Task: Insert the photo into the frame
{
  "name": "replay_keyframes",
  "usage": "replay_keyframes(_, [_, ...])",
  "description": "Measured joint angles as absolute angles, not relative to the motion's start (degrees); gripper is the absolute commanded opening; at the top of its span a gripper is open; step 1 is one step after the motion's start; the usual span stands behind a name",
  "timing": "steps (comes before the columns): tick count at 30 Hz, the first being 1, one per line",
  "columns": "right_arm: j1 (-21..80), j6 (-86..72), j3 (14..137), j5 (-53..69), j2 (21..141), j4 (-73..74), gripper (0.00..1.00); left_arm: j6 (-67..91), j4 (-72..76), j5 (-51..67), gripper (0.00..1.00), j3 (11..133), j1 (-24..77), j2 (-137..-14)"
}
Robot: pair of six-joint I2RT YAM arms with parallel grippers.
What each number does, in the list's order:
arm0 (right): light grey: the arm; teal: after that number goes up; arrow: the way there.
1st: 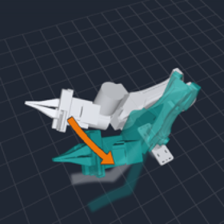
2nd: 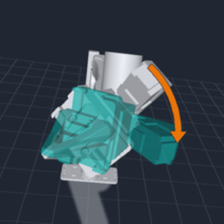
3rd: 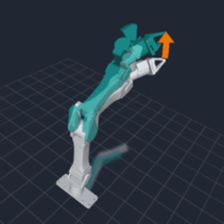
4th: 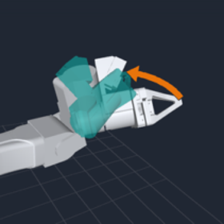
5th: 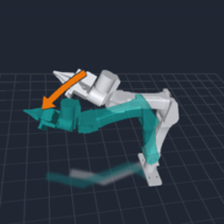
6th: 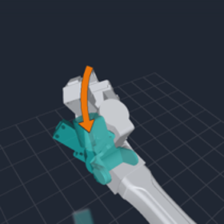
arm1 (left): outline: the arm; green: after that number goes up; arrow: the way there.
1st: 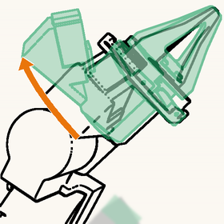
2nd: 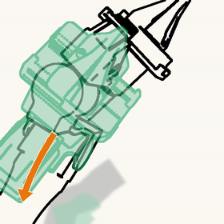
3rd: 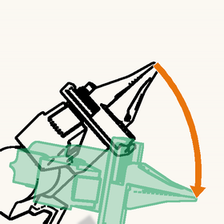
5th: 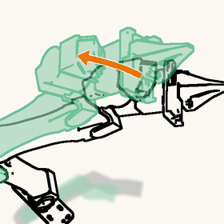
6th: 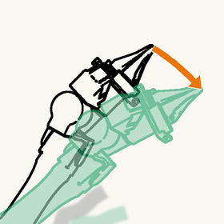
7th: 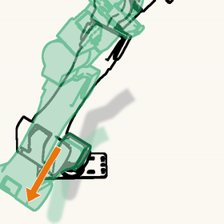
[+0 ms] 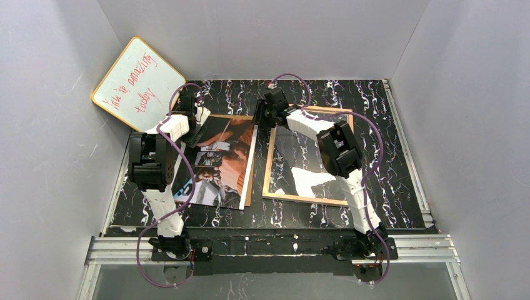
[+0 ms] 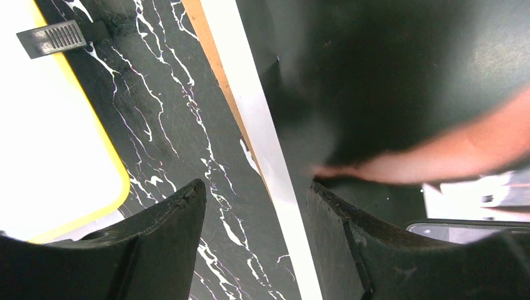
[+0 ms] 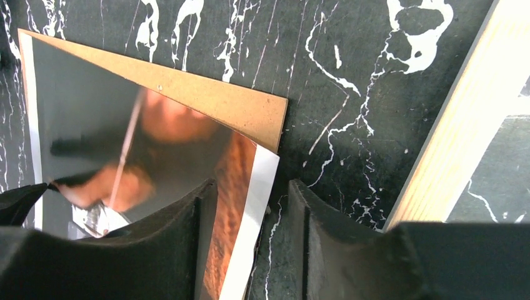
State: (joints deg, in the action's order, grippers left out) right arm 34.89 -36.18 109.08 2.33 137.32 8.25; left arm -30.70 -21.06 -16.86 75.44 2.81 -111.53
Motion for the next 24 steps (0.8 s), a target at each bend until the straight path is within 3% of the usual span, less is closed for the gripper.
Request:
replay_keyframes(6, [34.8, -37.3, 109.1, 3.7, 137.9, 8.4, 0.24, -31.0, -20.9, -16.9, 0.59, 75.4, 2.9, -111.5])
replay_keyframes(15, [34.5, -37.3, 109.1, 3.4, 138.1, 8.8, 0.03, -31.2, -20.6, -16.9, 0.59, 75.0, 2.9, -111.3])
replay_keyframes(21, [34.6, -37.2, 109.1, 2.9, 138.1, 8.7, 0.01, -31.3, -20.5, -16.9, 0.62, 74.9, 2.9, -111.3])
replay_keyframes(24, [34.8, -36.9, 109.1, 2.4, 137.9, 8.8, 0.01, -31.2, -20.6, -17.1, 0.69, 75.0, 2.8, -111.2])
